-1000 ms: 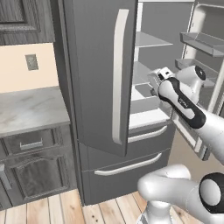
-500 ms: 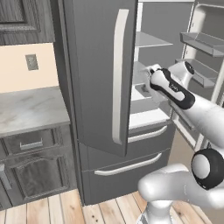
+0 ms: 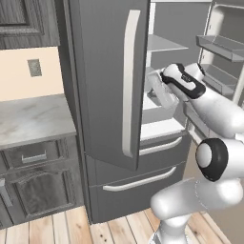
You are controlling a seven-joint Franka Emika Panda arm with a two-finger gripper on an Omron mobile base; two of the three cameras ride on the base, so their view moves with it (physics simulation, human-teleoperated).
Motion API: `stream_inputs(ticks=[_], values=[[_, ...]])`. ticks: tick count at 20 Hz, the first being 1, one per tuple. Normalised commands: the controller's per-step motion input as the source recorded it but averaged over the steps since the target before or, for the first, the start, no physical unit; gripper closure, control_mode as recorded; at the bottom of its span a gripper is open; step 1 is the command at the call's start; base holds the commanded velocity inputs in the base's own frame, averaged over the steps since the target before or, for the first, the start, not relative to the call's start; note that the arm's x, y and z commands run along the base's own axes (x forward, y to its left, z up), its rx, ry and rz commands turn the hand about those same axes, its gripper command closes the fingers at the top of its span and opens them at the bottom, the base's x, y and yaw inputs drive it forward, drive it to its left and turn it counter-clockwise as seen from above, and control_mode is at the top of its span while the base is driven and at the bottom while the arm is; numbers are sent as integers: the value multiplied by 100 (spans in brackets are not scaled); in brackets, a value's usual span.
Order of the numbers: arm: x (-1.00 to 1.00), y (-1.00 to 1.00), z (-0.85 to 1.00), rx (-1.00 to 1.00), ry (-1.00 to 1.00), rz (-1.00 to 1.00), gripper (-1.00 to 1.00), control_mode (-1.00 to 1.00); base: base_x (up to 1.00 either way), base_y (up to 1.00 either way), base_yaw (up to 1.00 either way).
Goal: Place one of the steaks on the plate and the other in the bowl. Then place the bowl in the fridge.
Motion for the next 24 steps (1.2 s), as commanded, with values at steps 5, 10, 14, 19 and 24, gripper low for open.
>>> stream_inputs(ticks=[5, 10, 14, 19, 24], values=[[29, 17, -1, 8, 4, 10, 100, -100, 0, 0, 0], [22, 18, -3, 7, 2, 10, 100, -100, 0, 0, 0], [1, 39, -7, 3, 0, 9, 100, -100, 0, 0, 0], [-2, 37, -1, 2, 0, 8, 100, -100, 0, 0, 0], [-6, 21, 0, 5, 0, 9, 100, -100, 0, 0, 0]])
